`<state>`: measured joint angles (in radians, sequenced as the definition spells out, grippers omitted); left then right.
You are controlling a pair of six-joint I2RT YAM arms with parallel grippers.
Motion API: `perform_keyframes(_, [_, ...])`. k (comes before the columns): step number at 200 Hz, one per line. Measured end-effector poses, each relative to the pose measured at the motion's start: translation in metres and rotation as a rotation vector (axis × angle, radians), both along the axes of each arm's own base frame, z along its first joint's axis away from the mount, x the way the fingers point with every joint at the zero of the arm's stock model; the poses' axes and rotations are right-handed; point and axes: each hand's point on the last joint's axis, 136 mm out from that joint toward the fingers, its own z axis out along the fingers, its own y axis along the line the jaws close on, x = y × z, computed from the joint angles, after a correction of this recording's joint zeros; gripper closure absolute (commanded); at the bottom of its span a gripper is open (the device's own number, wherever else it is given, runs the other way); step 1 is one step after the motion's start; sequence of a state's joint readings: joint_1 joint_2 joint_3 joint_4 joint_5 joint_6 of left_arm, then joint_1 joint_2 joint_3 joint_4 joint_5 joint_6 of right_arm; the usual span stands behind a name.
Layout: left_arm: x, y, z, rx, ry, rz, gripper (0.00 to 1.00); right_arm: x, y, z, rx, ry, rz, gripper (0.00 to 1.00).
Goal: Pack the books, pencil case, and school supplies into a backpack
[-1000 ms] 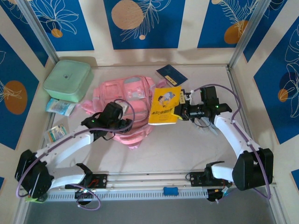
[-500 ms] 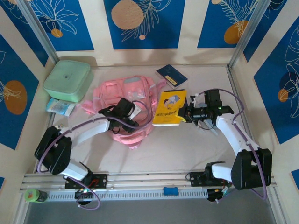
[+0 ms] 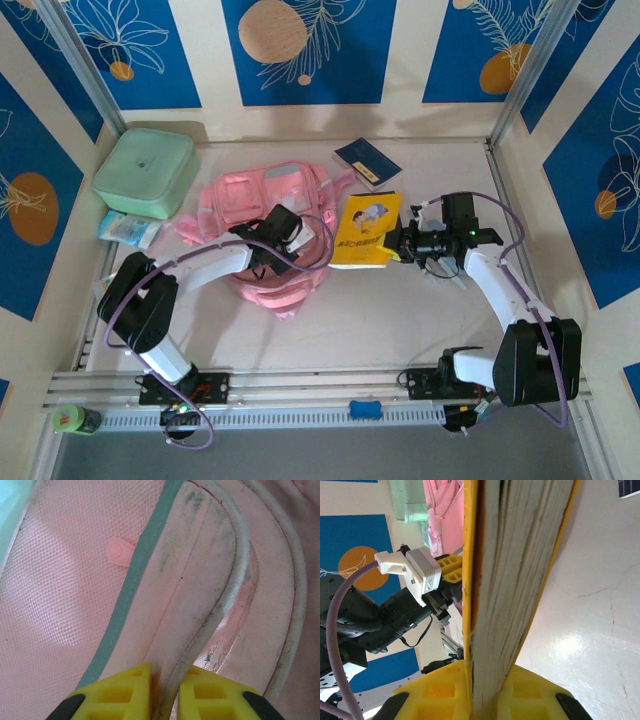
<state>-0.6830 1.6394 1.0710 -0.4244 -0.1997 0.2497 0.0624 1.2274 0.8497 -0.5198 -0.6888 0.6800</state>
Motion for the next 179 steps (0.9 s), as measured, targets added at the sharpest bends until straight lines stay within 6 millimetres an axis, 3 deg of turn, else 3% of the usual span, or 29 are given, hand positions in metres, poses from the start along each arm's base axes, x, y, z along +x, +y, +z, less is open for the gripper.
perform_keyframes(38, [0.006,-0.001,0.03,-0.006,-0.044,0.001,1.0,-0.003,-0.003,-0.001,0.001,0.02,-0.004,1.0])
perform_keyframes(77, [0.013,0.003,0.099,-0.059,-0.166,0.019,1.0,-0.012,0.0,-0.001,-0.004,0.046,0.014,1.0])
perform_keyframes(106, [0.017,0.005,0.143,-0.089,-0.25,0.02,1.0,-0.026,0.018,-0.001,-0.005,0.051,0.088,1.0])
perform_keyframes(136, [0.018,0.007,0.157,-0.076,-0.269,0.009,1.0,-0.043,0.039,-0.002,-0.012,0.055,0.175,1.0])
perform_keyframes(179, [0.019,0.011,0.17,-0.066,-0.281,0.011,1.0,-0.048,0.065,-0.008,-0.015,0.034,0.236,1.0])
